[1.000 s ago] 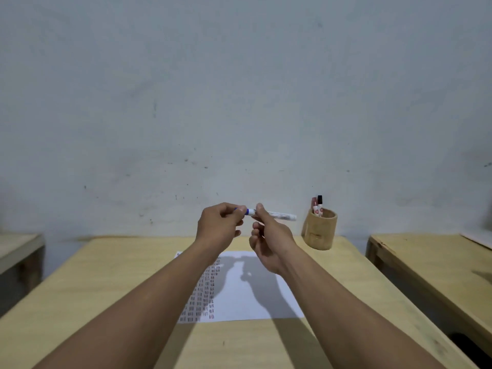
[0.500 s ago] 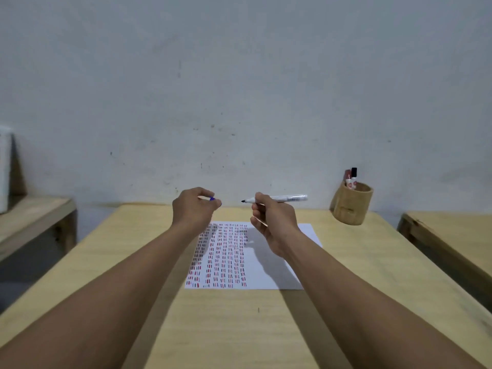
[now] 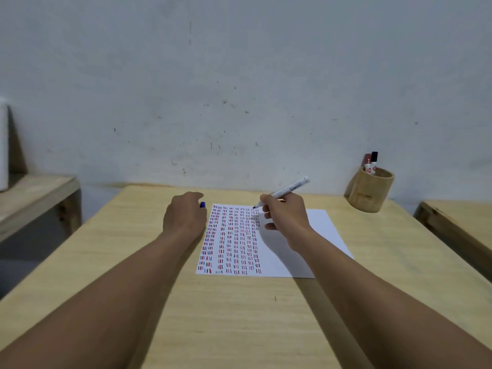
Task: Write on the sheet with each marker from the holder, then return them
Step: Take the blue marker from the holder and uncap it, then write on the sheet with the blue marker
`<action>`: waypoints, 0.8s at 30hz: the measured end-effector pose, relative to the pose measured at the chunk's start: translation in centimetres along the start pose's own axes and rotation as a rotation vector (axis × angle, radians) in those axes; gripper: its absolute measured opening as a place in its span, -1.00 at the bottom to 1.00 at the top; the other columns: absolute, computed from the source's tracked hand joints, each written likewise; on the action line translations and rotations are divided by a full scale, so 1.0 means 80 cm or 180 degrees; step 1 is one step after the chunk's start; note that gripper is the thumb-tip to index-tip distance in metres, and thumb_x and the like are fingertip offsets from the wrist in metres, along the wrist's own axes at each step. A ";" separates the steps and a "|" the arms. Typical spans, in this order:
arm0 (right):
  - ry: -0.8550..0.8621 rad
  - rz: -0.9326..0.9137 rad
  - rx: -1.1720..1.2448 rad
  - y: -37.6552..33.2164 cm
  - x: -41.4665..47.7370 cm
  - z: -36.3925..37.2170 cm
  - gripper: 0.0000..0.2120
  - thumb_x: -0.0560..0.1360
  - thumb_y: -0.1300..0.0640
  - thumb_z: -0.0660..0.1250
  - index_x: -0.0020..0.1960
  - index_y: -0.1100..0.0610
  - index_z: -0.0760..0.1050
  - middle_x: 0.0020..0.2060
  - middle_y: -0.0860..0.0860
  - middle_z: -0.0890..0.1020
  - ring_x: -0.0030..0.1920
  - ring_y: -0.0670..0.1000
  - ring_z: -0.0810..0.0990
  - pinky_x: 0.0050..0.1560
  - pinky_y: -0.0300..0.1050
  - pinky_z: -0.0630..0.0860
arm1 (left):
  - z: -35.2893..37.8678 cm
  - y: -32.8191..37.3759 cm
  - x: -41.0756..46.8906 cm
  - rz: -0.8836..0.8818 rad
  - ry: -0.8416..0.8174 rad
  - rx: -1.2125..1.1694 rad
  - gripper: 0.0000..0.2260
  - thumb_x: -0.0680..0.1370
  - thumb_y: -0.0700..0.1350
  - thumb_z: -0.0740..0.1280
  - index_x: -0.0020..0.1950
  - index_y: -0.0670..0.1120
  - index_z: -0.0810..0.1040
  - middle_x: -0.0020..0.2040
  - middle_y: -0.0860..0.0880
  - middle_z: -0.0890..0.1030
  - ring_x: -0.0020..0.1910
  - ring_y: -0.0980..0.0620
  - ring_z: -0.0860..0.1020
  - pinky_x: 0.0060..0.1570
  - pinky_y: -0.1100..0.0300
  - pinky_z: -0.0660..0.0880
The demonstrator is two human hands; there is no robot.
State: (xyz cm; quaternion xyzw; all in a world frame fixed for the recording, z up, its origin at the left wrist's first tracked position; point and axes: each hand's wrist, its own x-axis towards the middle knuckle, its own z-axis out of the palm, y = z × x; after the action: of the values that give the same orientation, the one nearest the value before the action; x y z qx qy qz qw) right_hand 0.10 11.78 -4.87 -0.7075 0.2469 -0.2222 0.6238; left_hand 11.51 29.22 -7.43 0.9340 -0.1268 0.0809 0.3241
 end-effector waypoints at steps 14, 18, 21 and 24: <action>0.0318 -0.0321 -0.1198 0.033 -0.003 -0.013 -0.80 0.47 0.04 0.40 -0.11 0.19 0.62 -0.24 0.03 0.72 -0.22 0.05 0.68 -0.33 -0.17 0.46 | -0.002 -0.041 -0.041 0.0415 -0.0758 0.1108 -0.54 0.68 0.04 -0.06 0.59 0.12 0.24 0.58 -0.11 0.27 0.61 -0.17 0.10 0.51 -0.30 -0.05; 0.0257 -0.0357 -0.1266 0.033 -0.002 -0.013 -0.78 0.48 0.06 0.40 -0.12 0.24 0.61 -0.23 0.06 0.72 -0.22 0.06 0.68 -0.32 -0.16 0.47 | -0.002 -0.040 -0.042 0.0488 -0.0747 0.1141 -0.53 0.68 0.05 -0.08 0.61 0.13 0.18 0.62 -0.11 0.19 0.62 -0.16 0.03 0.52 -0.30 -0.08; 0.0198 -0.0375 -0.1365 0.035 -0.002 -0.014 -0.73 0.48 0.06 0.39 -0.14 0.30 0.60 -0.24 0.11 0.71 -0.29 0.04 0.60 -0.35 -0.14 0.42 | -0.001 -0.042 -0.043 0.0470 -0.0741 0.1137 -0.52 0.67 0.06 -0.09 0.61 0.14 0.18 0.62 -0.11 0.19 0.63 -0.16 0.03 0.52 -0.30 -0.09; 0.0159 -0.0373 -0.1388 0.035 -0.002 -0.014 -0.72 0.48 0.06 0.39 -0.13 0.31 0.60 -0.23 0.14 0.71 -0.31 0.02 0.57 -0.37 -0.15 0.41 | -0.001 -0.042 -0.043 0.0455 -0.0721 0.1158 -0.52 0.67 0.07 -0.08 0.61 0.13 0.18 0.62 -0.11 0.19 0.63 -0.16 0.04 0.52 -0.30 -0.08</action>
State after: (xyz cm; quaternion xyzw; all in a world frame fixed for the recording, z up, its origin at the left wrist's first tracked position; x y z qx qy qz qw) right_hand -0.89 10.71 -7.53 -0.8330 0.2630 -0.2168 0.4359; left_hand 9.22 32.44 -10.17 0.9688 -0.2115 0.0198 0.1275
